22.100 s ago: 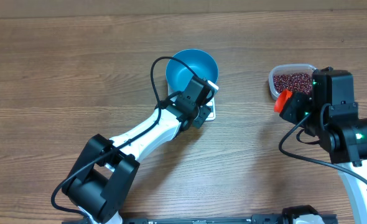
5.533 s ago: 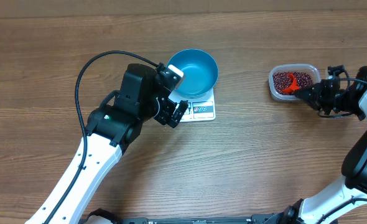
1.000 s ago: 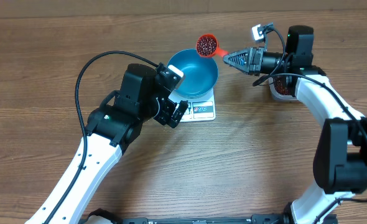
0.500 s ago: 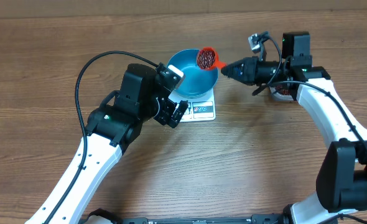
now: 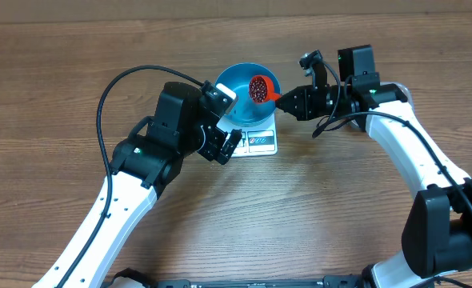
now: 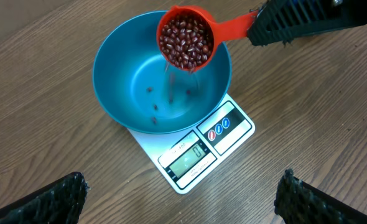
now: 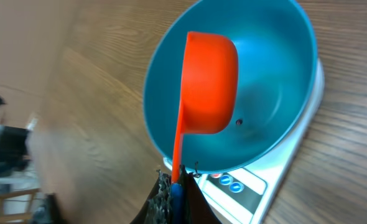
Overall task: Scoop item into bowl and weigh 150g on scale
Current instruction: 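Tilt the scoop with the right gripper to pour beans into the bowl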
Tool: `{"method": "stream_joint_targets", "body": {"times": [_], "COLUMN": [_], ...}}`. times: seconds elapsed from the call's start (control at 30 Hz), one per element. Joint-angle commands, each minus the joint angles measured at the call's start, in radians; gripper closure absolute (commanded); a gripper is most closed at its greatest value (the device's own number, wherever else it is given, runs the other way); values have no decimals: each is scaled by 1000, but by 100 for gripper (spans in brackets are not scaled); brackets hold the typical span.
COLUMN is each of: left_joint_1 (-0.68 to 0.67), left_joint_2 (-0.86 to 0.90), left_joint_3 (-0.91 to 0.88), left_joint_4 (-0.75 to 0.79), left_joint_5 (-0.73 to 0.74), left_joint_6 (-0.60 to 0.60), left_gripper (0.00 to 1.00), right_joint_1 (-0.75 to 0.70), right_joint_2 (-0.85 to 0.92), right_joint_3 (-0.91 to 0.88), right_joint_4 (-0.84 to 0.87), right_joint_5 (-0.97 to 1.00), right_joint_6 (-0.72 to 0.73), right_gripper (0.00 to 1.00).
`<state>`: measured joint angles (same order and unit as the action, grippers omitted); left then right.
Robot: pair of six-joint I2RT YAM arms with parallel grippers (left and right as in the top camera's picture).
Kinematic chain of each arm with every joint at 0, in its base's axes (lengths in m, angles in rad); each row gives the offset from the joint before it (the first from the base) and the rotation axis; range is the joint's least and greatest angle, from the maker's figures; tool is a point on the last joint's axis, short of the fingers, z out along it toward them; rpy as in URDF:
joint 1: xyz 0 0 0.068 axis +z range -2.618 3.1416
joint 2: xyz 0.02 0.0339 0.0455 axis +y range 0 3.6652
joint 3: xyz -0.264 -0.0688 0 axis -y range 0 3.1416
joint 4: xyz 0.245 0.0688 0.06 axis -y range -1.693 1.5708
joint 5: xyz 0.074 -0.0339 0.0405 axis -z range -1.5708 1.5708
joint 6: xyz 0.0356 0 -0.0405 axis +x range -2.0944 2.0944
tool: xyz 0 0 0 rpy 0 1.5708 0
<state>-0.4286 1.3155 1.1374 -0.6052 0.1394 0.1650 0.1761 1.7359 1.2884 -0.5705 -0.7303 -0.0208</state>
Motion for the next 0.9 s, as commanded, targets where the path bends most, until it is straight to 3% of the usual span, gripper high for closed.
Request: {"method": "stream_joint_targets", "body": {"times": [0.0,0.37,0.87], "left_joint_1": [3,3,3], "left_joint_2": [-21,-21,-21], "left_joint_3": [-1,-1,-1], "left_joint_4": [3,3,3], "left_joint_5": [14,14,14], "left_joint_6": [19,19,18], "left_gripper": [0,0,0], "right_joint_1": [13,61,72], "right_joint_2": [-42,-42,-42], "right_joint_3": [34,34,34], "right_joint_4": [4,23,53], "right_joint_5": [81,131,218], "right_joint_6": [-52,-406,-708], "right_gripper": [96,96,96]}}
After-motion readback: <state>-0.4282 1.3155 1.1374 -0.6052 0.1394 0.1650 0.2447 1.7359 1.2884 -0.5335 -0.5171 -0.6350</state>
